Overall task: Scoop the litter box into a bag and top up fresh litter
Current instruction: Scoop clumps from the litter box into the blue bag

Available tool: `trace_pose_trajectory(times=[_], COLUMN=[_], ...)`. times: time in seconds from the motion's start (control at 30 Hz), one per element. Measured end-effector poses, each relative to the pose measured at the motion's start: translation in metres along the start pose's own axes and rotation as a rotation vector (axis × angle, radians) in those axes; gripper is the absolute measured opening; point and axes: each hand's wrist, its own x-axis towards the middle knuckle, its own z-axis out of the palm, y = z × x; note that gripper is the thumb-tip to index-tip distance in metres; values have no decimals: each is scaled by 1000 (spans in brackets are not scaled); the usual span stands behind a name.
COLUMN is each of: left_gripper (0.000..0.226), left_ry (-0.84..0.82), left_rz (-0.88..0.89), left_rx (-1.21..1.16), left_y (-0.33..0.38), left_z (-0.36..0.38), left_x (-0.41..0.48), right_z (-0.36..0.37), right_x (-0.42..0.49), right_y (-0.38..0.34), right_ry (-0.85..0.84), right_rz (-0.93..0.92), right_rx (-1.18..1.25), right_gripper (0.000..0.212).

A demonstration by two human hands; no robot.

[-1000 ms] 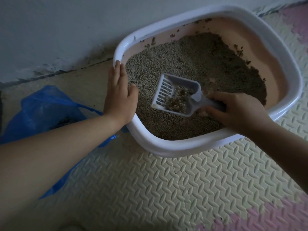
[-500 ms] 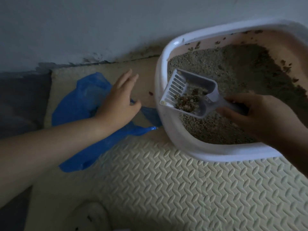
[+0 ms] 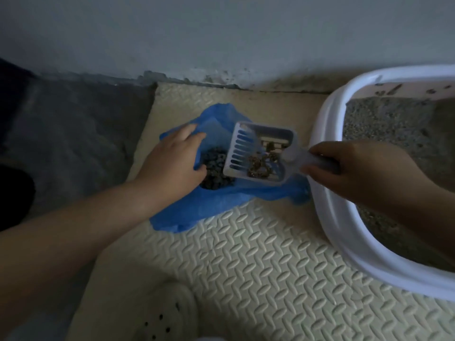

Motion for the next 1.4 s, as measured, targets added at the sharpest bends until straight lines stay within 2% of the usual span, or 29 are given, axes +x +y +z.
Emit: trace_pose_trajectory(times=[0.13,0.27,0.53,0.7,0.87,1.0,1.07,1.2,1.3,1.4], left_gripper=[71,77,80,81,82,83,83,82,79,77], left_ry=[-6,-7,9,4,-13,-15,-10,-2,16,29], left_rz=[-7,-26,-25,-16,-23,-26,-25,-30,-23,15], left_rx=[6,-22,-49,-41,-38,-44,-51,-74,-81,-106], left_y=[-5,-8,-12,-11,-10,-10,-9,-7,-1,16], left_z=[-2,-3,-5,-5,-6,-6,-6,-7,-6,-4], left_x=[2,1,-1,-2,-2,-3,-3,-4,-1,6], right_z=[7,18,38,46,47,29,18,2,-10,-17], right_x=[23,38,43,39,37,35,32,20,5,-13], right_y=[-27,-44,-53,-50,-42,-36,-29,-9,6,21], right_ry=[-17,-80,-138,-162,-69,-139,-161,-177,-186,-131], right_rz=[-80,-137,-150,-131,-135,-90,-94,-6,70,157], right_rx=[-100,-166,-98,14,119,316,338,353,566,797], right_gripper=[24,28,69,72,60,37,27,22,15,20])
